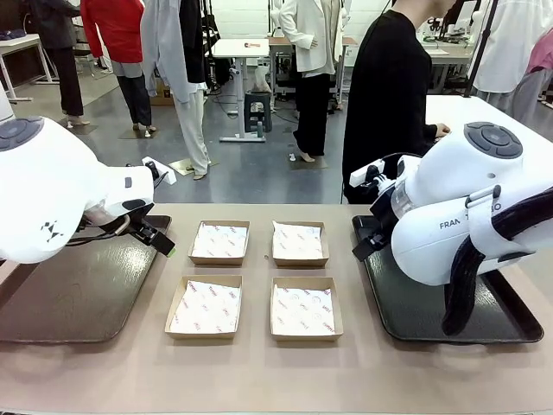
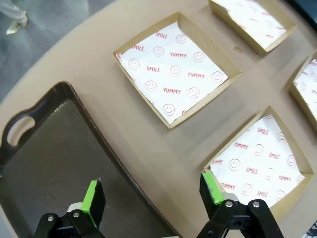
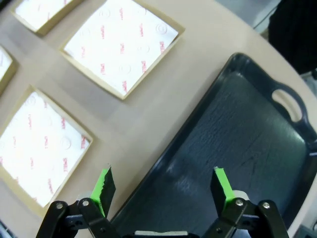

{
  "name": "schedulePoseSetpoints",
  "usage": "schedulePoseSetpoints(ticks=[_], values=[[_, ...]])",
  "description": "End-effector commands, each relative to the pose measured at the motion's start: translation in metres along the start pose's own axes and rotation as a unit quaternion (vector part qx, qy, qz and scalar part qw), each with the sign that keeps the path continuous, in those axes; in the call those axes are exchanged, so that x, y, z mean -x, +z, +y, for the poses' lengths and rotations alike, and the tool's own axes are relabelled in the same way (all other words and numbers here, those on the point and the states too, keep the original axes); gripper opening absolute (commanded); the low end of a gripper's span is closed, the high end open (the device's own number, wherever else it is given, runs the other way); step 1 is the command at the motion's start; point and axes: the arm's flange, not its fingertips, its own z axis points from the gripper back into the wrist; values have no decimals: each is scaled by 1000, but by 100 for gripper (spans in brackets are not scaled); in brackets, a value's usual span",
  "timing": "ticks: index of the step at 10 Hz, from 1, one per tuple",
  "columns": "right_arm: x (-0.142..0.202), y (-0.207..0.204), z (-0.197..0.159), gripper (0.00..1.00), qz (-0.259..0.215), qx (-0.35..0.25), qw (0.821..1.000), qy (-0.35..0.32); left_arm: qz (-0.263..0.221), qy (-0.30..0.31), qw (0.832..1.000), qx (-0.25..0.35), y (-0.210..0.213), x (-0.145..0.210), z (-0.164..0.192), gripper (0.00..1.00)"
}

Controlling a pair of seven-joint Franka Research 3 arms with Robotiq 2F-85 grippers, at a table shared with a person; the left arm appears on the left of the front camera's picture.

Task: Individually package the donuts and arrange them on the tray.
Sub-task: Pick up one Paper togo box.

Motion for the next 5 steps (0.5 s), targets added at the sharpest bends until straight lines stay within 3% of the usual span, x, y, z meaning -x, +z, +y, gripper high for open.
schedulePoseSetpoints(ticks=[1, 3, 5], values=[[55, 54, 13, 100, 59, -22, 998, -12, 19, -27, 999, 22, 66, 66, -4, 100], [104, 87, 14, 100, 107, -31, 992, -52, 106, -30, 992, 59, 82, 110, -4, 100], [151, 93, 18, 100, 150, -64, 982, -92, 155, -38, 978, 132, 84, 148, -22, 100]])
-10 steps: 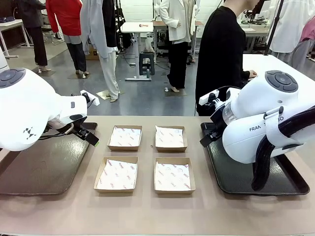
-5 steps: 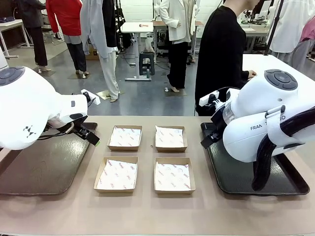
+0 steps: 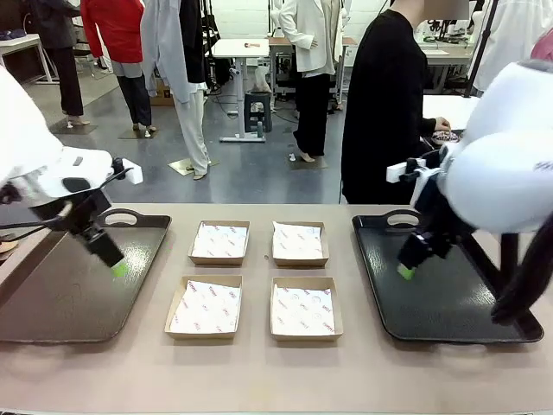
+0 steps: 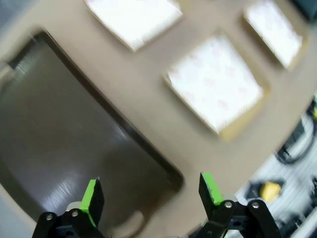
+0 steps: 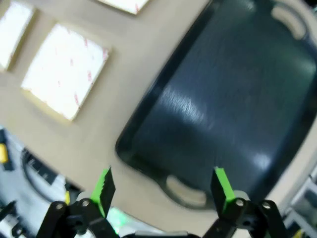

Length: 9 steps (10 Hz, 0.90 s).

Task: Individually package the donuts and arrange them on the tray.
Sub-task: Pick up one Paper togo box.

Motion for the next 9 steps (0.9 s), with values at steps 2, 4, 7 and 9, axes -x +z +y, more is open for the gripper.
schedulePoseSetpoints(ticks=[2, 4, 7, 9], values=[[114, -48, 8, 100, 2, 53, 998, -44, -7, 9, 1000, -8, -29, 107, -44, 100], [13, 10, -4, 100, 19, -13, 1000, -15, 23, -1, 999, 26, 5, 11, -5, 100], [14, 22, -25, 100, 3, -111, 992, -56, 27, 1, 999, 24, 10, 14, -7, 100], [23, 31, -61, 100, -35, -259, 957, -126, -41, 15, 963, 264, 14, 7, 2, 100]])
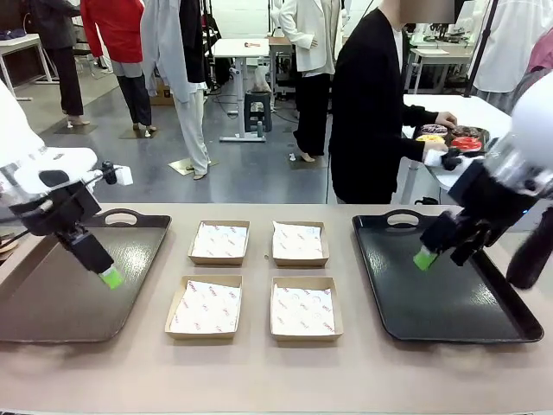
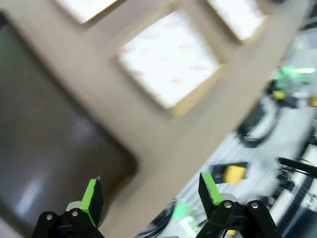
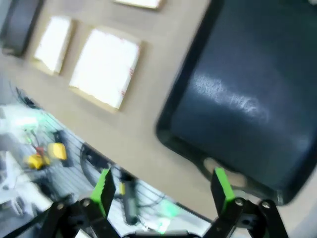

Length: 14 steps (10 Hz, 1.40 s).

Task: Individually package the donuts and arrange them on the tray.
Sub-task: Pick up one Paper togo box.

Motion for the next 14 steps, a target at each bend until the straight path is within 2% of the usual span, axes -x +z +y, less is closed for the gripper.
schedulePoseSetpoints(ticks=[1, 3, 5, 6, 8, 10, 14], values=[[-1, 12, -27, 100, -25, -158, 986, -49, -58, 3, 970, 238, 3, -8, 12, 100], [2, 17, -57, 100, -38, -238, 967, -86, -128, 23, 926, 354, 1, -9, 29, 100], [17, 25, -87, 100, -58, -299, 944, -129, -214, 87, 891, 391, 9, 3, 54, 100], [29, 28, -98, 100, -56, -309, 938, -145, -231, 114, 881, 396, 11, 12, 62, 100], [56, 28, -122, 100, -69, -311, 935, -159, -222, 152, 870, 412, 10, 33, 79, 100], [85, 28, -140, 100, -89, -324, 930, -150, -220, 188, 866, 409, 13, 60, 97, 100], [109, 31, -161, 100, -94, -361, 919, -131, -201, 219, 869, 395, 30, 96, 117, 100]])
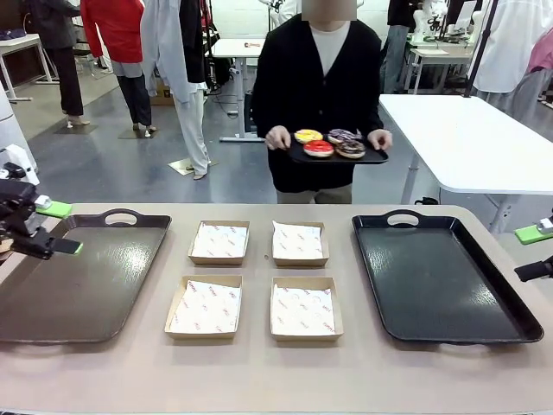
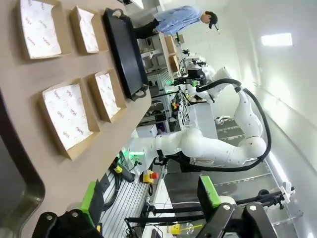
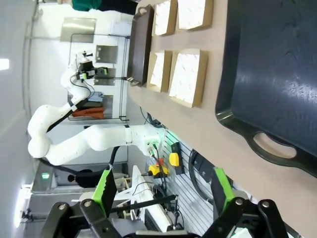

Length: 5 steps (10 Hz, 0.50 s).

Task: Individually package the donuts and arrange them on the tray.
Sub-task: Pick up one Paper togo box.

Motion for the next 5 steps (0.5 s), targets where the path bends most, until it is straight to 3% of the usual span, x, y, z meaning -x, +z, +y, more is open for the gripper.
schedulePoseSetpoints(ticks=[1, 5], values=[[8, 14, -7, 100, 5, -46, 999, 27, 6, 15, 1000, -13, 17, 7, -9, 100], [34, 45, -19, 100, -9, -113, 990, 79, -20, 39, 999, -23, 48, 21, 1, 100]])
